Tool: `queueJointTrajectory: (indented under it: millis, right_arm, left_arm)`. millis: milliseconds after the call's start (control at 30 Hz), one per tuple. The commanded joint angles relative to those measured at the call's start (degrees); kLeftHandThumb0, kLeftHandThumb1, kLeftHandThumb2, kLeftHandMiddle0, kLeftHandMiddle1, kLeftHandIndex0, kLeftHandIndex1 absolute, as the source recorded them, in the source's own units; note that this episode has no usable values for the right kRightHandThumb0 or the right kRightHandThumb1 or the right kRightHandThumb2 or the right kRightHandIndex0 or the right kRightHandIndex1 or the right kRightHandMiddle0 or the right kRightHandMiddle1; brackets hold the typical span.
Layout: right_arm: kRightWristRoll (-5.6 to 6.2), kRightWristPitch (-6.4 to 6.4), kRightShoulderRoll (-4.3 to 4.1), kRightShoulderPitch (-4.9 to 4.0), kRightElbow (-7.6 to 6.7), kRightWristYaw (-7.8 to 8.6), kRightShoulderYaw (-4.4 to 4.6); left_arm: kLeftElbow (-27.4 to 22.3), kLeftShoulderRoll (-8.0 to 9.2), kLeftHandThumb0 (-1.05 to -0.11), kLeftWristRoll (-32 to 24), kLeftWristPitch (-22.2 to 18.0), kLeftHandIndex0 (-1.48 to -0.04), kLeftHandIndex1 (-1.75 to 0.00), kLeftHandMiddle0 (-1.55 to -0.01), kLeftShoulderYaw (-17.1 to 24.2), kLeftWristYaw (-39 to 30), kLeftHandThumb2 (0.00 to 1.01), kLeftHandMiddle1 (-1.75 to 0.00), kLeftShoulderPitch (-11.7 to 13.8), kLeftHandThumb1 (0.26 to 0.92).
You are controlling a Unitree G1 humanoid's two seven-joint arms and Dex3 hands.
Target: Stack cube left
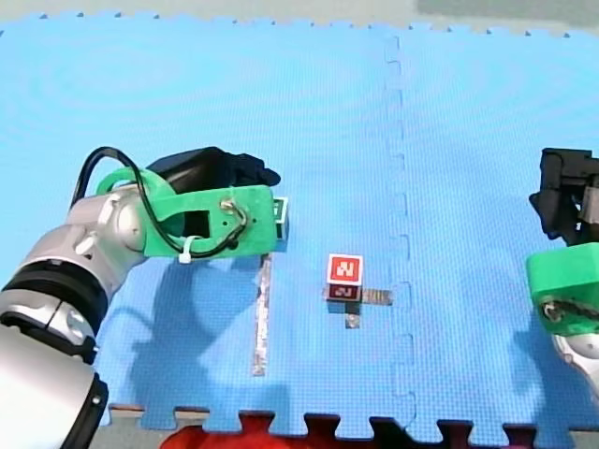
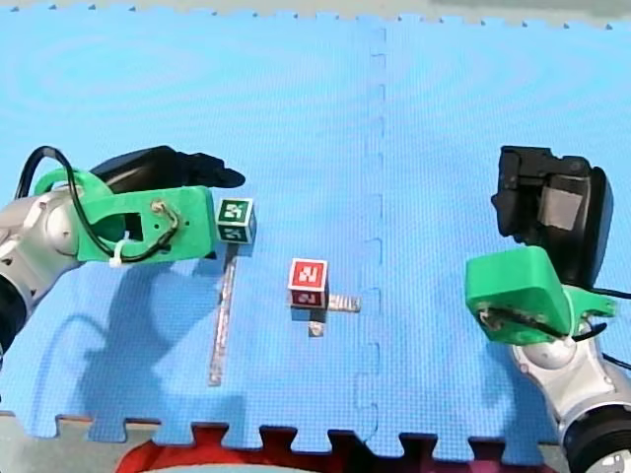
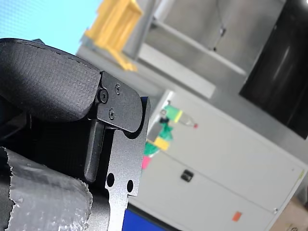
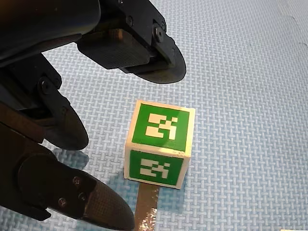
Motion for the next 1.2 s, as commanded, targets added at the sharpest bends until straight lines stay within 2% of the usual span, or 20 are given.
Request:
queueJointTrajectory:
  millis: [0,100,167,200,233,300,400,600,933,1067,1167]
  right_arm:
    - [0.36,-0.21,-0.46,0.56,-0.75,0.06,-0.30]
    - [0.41,-0.34,-0.59,0.83,-1.18,0.24,-0.48]
    - [0.40,-0.41,-0.63,0.92,-1.30,0.32,-0.55]
    - [0.39,-0.47,-0.62,0.95,-1.33,0.35,-0.58]
    - [0.37,-0.53,-0.62,0.97,-1.33,0.34,-0.60]
    - [0.32,-0.62,-0.60,1.00,-1.33,0.30,-0.63]
    - [0.19,-0.76,-0.61,1.19,-1.42,0.17,-0.66]
    - [-0.01,-1.00,-0.73,1.48,-1.38,0.07,-0.68]
    - [-0.47,-1.19,-0.99,1.71,-1.23,-0.55,-0.61]
    - [-0.54,-1.37,-1.17,1.64,-1.01,-0.70,-0.59]
    - [-0.66,-1.42,-1.25,1.63,-0.93,-0.90,-0.51]
  left_arm:
    - [-0.27,0.26,-0.414,0.34,0.39,-0.57,-0.01,-1.03,-0.47,-0.14,0.00,-0.08,-0.57,0.655]
    - [-0.53,0.33,-0.438,2.02,1.16,-0.58,-0.01,-1.17,-2.04,0.47,0.00,-0.17,-1.16,0.648]
    - [-0.68,0.37,-0.467,3.61,1.88,-0.56,0.00,-1.02,-3.54,0.90,0.00,-0.64,-1.65,0.647]
    - [-0.75,0.35,-0.491,4.35,2.22,-0.54,0.00,-0.91,-4.21,1.08,0.00,-0.97,-1.89,0.649]
    - [-0.78,0.35,-0.507,4.88,2.44,-0.52,0.00,-0.86,-4.71,1.18,0.00,-1.15,-2.05,0.650]
    - [-0.78,0.34,-0.534,5.56,2.79,-0.53,0.00,-0.81,-5.40,1.35,0.00,-1.40,-2.26,0.654]
    - [-0.72,0.19,-0.549,6.62,3.54,-0.53,0.00,-0.76,-6.54,1.55,0.00,-1.60,-2.46,0.659]
    - [-0.65,-0.17,-0.594,6.78,4.26,-0.52,0.00,-0.70,-7.23,1.48,0.00,-1.74,-2.46,0.672]
    - [-0.07,-1.13,-0.651,6.56,6.37,-0.48,0.00,-0.79,-7.47,0.21,0.01,-1.75,-2.32,0.687]
    - [0.00,-1.21,-0.661,6.14,6.08,-0.52,-0.02,-0.84,-7.11,0.75,0.00,-1.75,-1.99,0.690]
    - [-0.07,-1.18,-0.657,5.75,5.39,-0.67,-0.08,-0.88,-6.74,1.89,0.01,-1.75,-1.66,0.698]
